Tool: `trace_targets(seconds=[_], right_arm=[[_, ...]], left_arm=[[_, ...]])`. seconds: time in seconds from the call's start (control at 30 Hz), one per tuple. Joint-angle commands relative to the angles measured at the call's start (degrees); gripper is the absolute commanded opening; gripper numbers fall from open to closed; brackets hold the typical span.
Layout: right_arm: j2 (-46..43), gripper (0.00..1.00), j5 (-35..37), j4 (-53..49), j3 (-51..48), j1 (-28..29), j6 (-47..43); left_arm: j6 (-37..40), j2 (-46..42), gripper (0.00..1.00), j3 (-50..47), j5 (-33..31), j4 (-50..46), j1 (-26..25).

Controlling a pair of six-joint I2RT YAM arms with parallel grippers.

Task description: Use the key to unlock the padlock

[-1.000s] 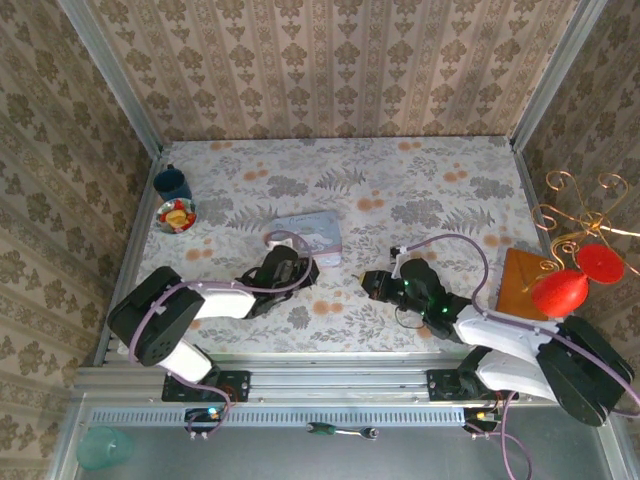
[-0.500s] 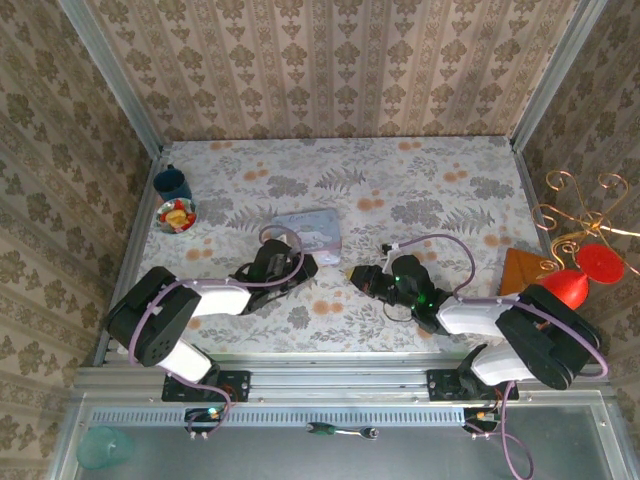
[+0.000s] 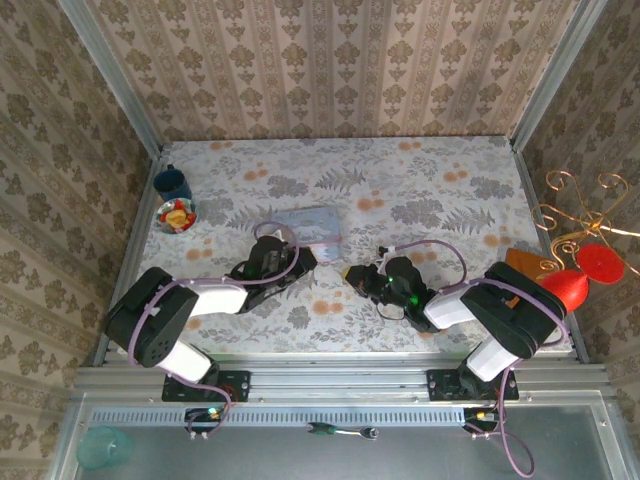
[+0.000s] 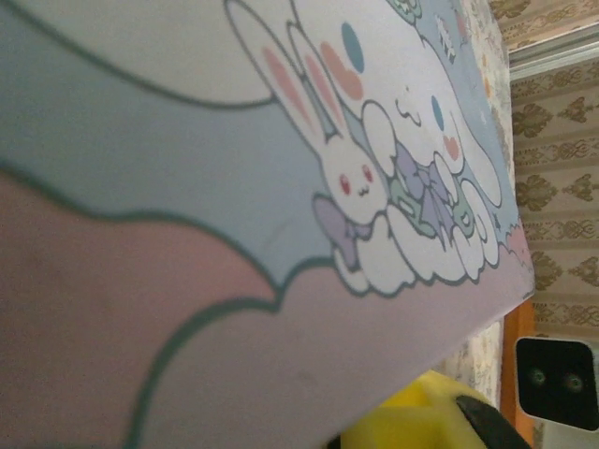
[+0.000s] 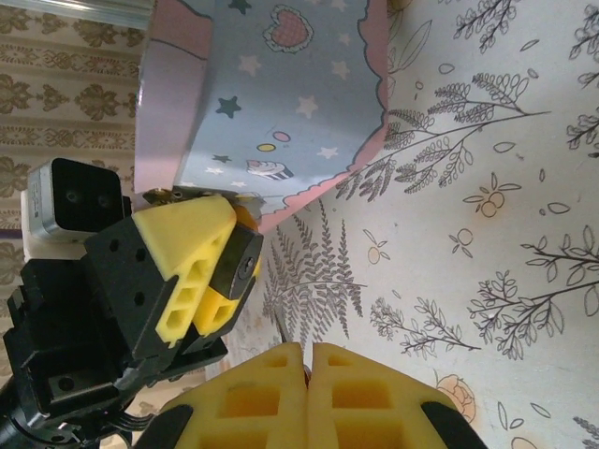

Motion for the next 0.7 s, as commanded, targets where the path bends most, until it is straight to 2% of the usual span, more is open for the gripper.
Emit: trace_targets(seconds=[0.0, 0.47, 0.67], right_arm=[[1.79, 0.00, -2.79, 3.21, 1.61, 0.23, 0.91], [7.87, 0.00, -5.91, 14.95, 2.09, 0.25, 1.09], [8.90, 0.00, -5.99, 16.36, 2.51, 0.11, 2.48]], left_arm=[[-1.29, -2.75, 0.09, 0.63, 2.48, 3.41, 0.53], [-4.36, -3.52, 0.08, 1.56, 3.65, 2.43, 0.49], [-5.92, -3.38, 0.07, 1.38, 4.43, 3.41, 0.53]])
